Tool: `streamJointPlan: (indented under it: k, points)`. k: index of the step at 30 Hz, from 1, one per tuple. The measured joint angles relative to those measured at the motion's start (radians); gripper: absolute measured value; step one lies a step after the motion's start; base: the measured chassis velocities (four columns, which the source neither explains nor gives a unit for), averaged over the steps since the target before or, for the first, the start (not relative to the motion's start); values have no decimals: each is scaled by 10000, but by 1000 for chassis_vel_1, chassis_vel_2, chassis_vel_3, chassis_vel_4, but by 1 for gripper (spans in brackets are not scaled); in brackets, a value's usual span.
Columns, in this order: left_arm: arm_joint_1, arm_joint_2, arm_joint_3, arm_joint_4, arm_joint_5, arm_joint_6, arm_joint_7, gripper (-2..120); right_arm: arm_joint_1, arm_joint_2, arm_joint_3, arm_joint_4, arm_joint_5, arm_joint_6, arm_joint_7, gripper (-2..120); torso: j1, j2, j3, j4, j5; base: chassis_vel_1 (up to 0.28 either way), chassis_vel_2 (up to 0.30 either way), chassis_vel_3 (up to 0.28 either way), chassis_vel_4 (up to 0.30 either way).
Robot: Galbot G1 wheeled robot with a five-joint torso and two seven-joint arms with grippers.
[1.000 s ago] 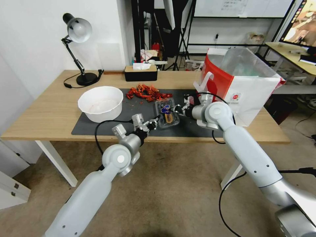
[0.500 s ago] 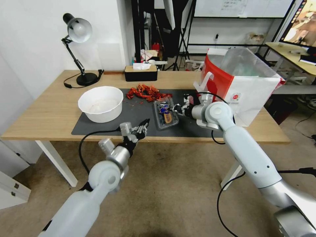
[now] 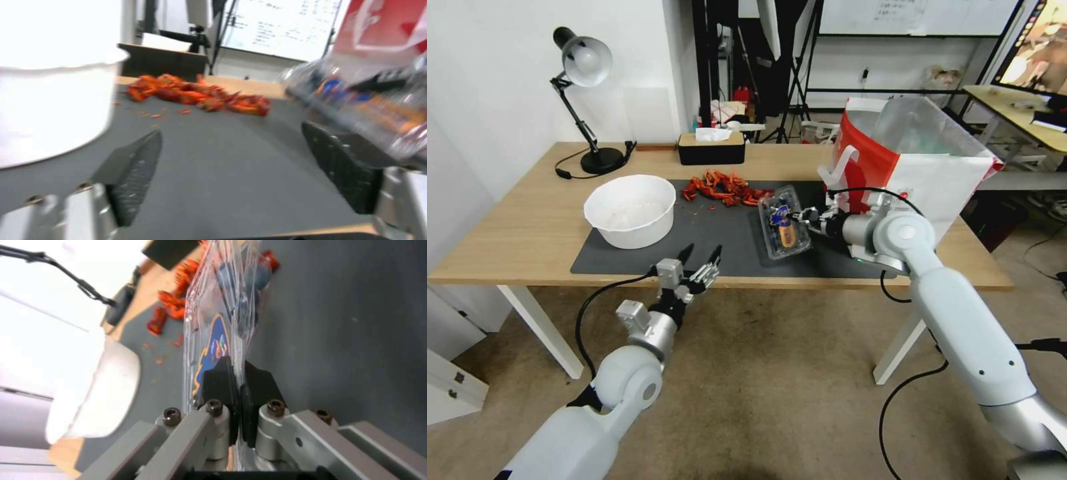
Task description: Close the takeout container lid, then place the container into the takeout bag.
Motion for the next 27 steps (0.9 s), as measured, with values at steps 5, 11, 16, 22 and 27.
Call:
streamJointPlan:
  k: [5,11,16,22,27]
  points:
    - [617,-73,-415,-123,390,-114,-221,99,0,-70,264,360,294,121,4,0,0,0,-1,-3,1,0,0,0,0]
    - [1151,-437,-794,-241,790,-206,-423,100,64,-170,522,754,571,246,7,0,0,1,-1,-3,0,0,0,0,0]
    - [1622,-639,-1132,-237,1163,-505,-445,100,225,-336,839,1262,625,711,-138,0,0,0,-1,-3,1,0,0,0,0]
    - [2144,-736,-1412,-126,1142,-898,252,100,451,-790,931,1845,-656,1833,-1125,0,0,0,-1,-3,-1,0,0,0,0]
    - [2293,-838,-1490,-29,1125,-1020,446,100,644,-1143,935,2052,-1518,2639,-1767,0,0,0,-1,-3,0,0,0,0,0]
